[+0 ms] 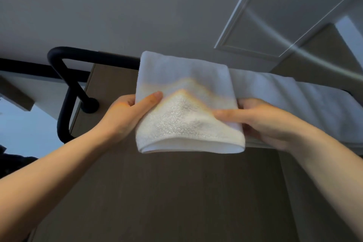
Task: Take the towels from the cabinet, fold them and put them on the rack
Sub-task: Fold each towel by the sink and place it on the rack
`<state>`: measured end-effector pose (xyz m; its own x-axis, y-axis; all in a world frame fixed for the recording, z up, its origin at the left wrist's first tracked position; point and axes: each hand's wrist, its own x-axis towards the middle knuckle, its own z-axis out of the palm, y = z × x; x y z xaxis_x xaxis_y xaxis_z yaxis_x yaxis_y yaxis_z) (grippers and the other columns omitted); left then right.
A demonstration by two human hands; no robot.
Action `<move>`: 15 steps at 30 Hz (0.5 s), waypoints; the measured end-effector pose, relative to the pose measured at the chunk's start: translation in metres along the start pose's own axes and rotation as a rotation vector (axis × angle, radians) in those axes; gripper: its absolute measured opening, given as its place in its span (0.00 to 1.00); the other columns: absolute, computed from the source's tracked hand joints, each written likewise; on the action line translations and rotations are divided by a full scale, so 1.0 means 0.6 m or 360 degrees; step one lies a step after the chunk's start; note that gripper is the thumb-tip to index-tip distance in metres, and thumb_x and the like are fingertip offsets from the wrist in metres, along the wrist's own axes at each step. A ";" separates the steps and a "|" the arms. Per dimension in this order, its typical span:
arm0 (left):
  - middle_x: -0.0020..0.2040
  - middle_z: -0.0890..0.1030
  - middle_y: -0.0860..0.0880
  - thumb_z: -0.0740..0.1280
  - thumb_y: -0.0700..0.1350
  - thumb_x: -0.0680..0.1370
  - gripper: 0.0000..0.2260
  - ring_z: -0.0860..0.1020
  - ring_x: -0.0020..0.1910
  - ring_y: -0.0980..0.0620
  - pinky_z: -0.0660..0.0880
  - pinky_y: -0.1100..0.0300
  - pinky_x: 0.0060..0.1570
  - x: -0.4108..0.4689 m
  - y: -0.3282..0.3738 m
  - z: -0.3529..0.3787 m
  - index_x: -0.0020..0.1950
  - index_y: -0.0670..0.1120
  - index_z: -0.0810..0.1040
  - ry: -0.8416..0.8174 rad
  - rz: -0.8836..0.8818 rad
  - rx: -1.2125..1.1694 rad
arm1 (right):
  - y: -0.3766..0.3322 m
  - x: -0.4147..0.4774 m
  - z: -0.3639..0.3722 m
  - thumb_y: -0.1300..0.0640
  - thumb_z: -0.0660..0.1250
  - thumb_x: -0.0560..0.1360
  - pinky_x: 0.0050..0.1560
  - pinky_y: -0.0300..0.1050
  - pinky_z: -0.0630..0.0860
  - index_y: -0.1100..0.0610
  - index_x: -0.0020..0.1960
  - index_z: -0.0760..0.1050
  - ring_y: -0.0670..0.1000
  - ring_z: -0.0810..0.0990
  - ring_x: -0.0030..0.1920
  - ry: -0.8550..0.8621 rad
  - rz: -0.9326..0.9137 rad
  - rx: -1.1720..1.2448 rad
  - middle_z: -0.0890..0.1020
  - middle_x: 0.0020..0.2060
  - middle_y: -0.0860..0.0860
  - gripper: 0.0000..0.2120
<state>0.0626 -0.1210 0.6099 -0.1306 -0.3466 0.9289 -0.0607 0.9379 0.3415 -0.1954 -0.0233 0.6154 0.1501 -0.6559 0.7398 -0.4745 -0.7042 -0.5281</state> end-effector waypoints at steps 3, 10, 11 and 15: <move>0.41 0.86 0.54 0.69 0.64 0.67 0.17 0.84 0.39 0.58 0.76 0.66 0.38 -0.005 -0.002 -0.002 0.40 0.52 0.86 0.0040 -0.0008 0.0032 | 0.018 -0.006 0.001 0.59 0.72 0.73 0.39 0.36 0.80 0.61 0.53 0.81 0.46 0.85 0.40 0.0298 -0.0120 -0.0074 0.87 0.43 0.53 0.10; 0.41 0.86 0.48 0.74 0.66 0.65 0.20 0.84 0.39 0.53 0.76 0.63 0.40 -0.025 -0.015 0.001 0.42 0.50 0.86 0.0010 -0.0060 -0.0089 | 0.043 0.045 0.059 0.56 0.66 0.79 0.50 0.44 0.77 0.57 0.59 0.75 0.52 0.81 0.52 0.0803 -0.0374 -0.0390 0.82 0.53 0.53 0.10; 0.42 0.86 0.48 0.75 0.63 0.65 0.18 0.84 0.39 0.52 0.78 0.61 0.41 -0.026 -0.017 0.000 0.42 0.50 0.86 0.0000 -0.0064 -0.0100 | 0.048 0.047 0.063 0.55 0.66 0.79 0.47 0.40 0.76 0.56 0.59 0.74 0.50 0.80 0.52 0.0818 -0.0386 -0.0394 0.82 0.53 0.51 0.10; 0.43 0.85 0.43 0.71 0.47 0.74 0.07 0.83 0.38 0.52 0.80 0.64 0.37 -0.023 -0.027 -0.012 0.42 0.45 0.86 -0.0027 -0.0103 -0.0134 | 0.074 0.040 0.072 0.54 0.66 0.80 0.51 0.46 0.80 0.57 0.57 0.75 0.48 0.81 0.51 0.0830 -0.0429 -0.0262 0.82 0.51 0.49 0.09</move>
<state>0.0729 -0.1313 0.5923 -0.1460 -0.4061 0.9021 0.0138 0.9109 0.4123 -0.1755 -0.0818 0.5919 -0.1414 -0.2115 0.9671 -0.6129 -0.7485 -0.2532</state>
